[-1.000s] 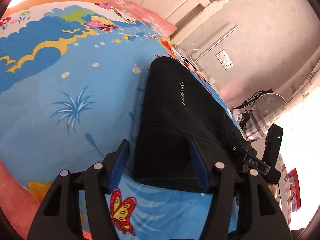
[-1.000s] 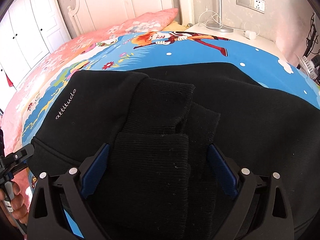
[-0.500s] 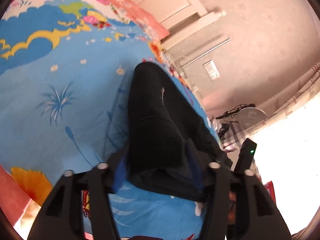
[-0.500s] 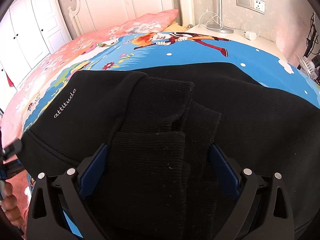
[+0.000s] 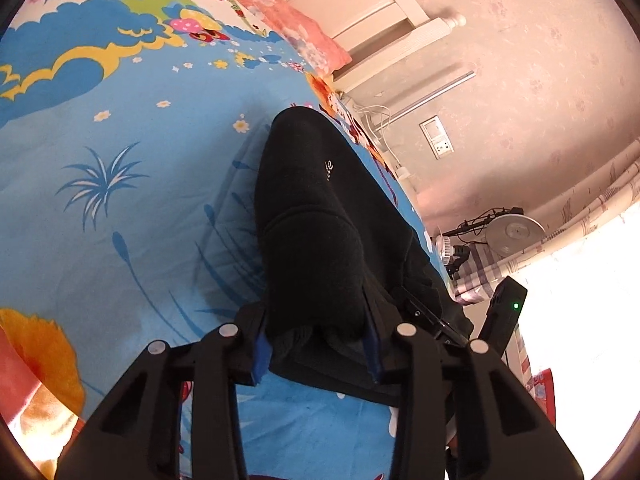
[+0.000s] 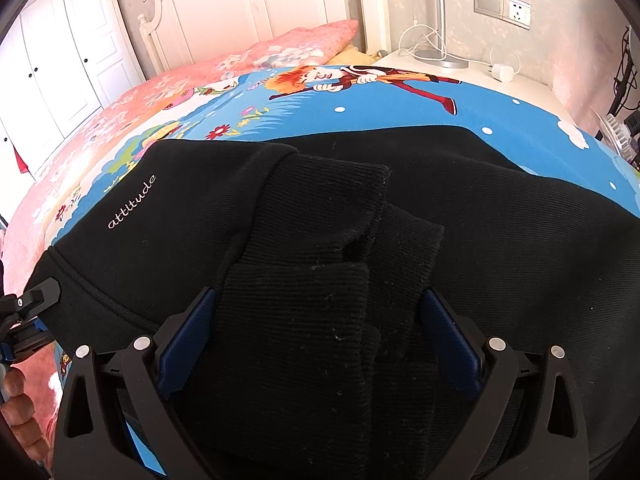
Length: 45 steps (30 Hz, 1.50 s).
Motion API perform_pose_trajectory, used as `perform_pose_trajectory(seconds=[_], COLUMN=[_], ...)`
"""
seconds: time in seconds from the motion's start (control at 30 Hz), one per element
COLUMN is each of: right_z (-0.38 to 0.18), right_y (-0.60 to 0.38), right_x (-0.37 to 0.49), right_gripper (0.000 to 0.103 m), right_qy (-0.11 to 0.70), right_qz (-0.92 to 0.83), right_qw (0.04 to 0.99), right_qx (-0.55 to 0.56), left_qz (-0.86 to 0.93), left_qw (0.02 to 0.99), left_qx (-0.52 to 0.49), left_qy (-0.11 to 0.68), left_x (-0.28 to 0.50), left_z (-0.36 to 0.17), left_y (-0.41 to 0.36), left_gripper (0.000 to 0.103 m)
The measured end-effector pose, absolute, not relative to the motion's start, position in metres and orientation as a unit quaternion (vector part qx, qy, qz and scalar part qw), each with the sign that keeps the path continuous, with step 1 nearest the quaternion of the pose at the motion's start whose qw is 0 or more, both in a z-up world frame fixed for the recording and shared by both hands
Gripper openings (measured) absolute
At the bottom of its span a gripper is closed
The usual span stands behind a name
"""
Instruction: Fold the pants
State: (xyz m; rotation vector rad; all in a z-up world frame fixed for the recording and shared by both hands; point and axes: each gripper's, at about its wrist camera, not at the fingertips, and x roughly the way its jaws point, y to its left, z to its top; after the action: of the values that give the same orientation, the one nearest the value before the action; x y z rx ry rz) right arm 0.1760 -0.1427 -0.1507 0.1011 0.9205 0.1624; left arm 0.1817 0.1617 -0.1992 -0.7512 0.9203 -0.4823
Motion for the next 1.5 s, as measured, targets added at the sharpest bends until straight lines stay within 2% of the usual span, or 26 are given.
perform_pose_trajectory(seconds=[0.07,0.1,0.27,0.33,0.43,0.63,0.83,0.97,1.1,1.13,1.2,1.4,1.5], right_z=[-0.151,-0.151,-0.131,-0.095,-0.053,-0.016,-0.052,-0.073,-0.054,-0.044,-0.024,0.029,0.032], right_y=[-0.142,-0.142,-0.139,-0.124,-0.097,-0.01,0.046,0.044,0.016,0.002,-0.029,-0.172,-0.267], right_x=[0.177,0.177,0.184,0.183,0.2,0.272,0.3,0.308,0.299,0.297,0.295,0.271,0.243], right_gripper=[0.096,0.096,0.096,0.097,0.097,0.098,0.098,0.098,0.095,0.086,0.078,0.077,0.077], right_qy=[0.444,0.445,0.478,0.449,0.444,0.524,0.605,0.646,0.628,0.623,0.614,0.562,0.527], right_qz=[0.078,0.077,0.053,0.052,0.11,0.209,0.222,0.22,0.249,0.257,0.268,0.251,0.231], right_qw=[0.891,0.891,0.876,0.892,0.889,0.822,0.747,0.715,0.722,0.726,0.736,0.788,0.809], right_qx=[0.048,0.048,0.032,-0.011,-0.027,-0.079,-0.16,-0.153,-0.148,-0.134,-0.095,0.034,0.12], left_qz=[-0.208,-0.202,-0.18,-0.177,-0.161,-0.127,-0.106,-0.103,-0.104,-0.107,-0.117,-0.166,-0.201], left_qw=[0.796,0.794,0.81,0.824,0.849,0.896,0.921,0.933,0.946,0.949,0.953,0.951,0.937], left_qx=[-0.369,-0.372,-0.354,-0.331,-0.291,-0.191,-0.113,-0.064,0.012,0.031,0.067,0.176,0.239], left_qy=[0.433,0.435,0.432,0.424,0.411,0.38,0.356,0.339,0.306,0.295,0.272,0.194,0.156], left_x=[0.183,0.184,0.18,0.175,0.17,0.155,0.147,0.142,0.134,0.131,0.126,0.102,0.085], left_z=[-0.204,-0.205,-0.201,-0.194,-0.179,-0.145,-0.12,-0.104,-0.083,-0.076,-0.061,-0.029,-0.023], left_y=[0.163,0.162,0.158,0.154,0.142,0.11,0.079,0.06,0.031,0.022,0.003,-0.075,-0.128], left_gripper=[0.059,0.059,0.035,0.032,0.031,0.029,0.029,0.028,0.028,0.027,0.027,0.027,0.027])
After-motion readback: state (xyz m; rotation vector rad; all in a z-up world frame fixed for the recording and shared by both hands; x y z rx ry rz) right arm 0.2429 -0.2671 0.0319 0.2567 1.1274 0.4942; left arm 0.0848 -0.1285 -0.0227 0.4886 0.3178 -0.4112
